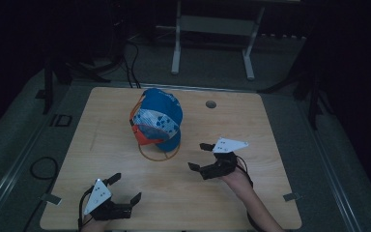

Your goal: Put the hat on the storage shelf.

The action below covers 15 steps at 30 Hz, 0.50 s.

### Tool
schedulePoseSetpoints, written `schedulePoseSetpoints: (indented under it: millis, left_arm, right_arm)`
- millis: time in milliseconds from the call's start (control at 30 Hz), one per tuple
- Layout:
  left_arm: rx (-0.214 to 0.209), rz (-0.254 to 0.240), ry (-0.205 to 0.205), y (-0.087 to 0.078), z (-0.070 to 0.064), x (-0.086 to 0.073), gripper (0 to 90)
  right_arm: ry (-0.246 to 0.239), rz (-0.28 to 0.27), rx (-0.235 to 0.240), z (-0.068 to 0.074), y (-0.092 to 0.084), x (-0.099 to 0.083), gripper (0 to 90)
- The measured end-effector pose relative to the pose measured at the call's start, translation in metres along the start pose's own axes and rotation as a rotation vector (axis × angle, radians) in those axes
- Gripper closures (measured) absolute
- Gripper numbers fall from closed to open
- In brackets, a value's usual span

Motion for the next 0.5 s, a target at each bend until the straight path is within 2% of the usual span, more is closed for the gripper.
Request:
schedulePoseSetpoints:
  millis: [133,233,500]
  left_arm:
    - [-0.005,0.004,0.0,0.0,0.0,0.0,2.7]
    - [-0.006,0.006,-0.001,0.0,0.0,0.0,2.7]
    - [-0.004,0.004,-0.003,0.0,0.001,0.0,2.7]
  right_arm:
    - [-0.001,0.026,0.0,-0.001,0.0,-0.011,13.4]
    - [0.004,0.046,0.008,-0.003,0.001,-0.029,13.4]
    - [-0.015,0.104,0.02,-0.004,-0.001,-0.057,13.5]
Point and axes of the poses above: each handheld gripper's, and its own axes: y roughly forward along the jaws, x roughly out of its top, z roughly to its left, the point moved 2 cm from there along y, roughly forward along the jaws, and after that the axes turned 15 degrees about y, right-handed, at the moved point
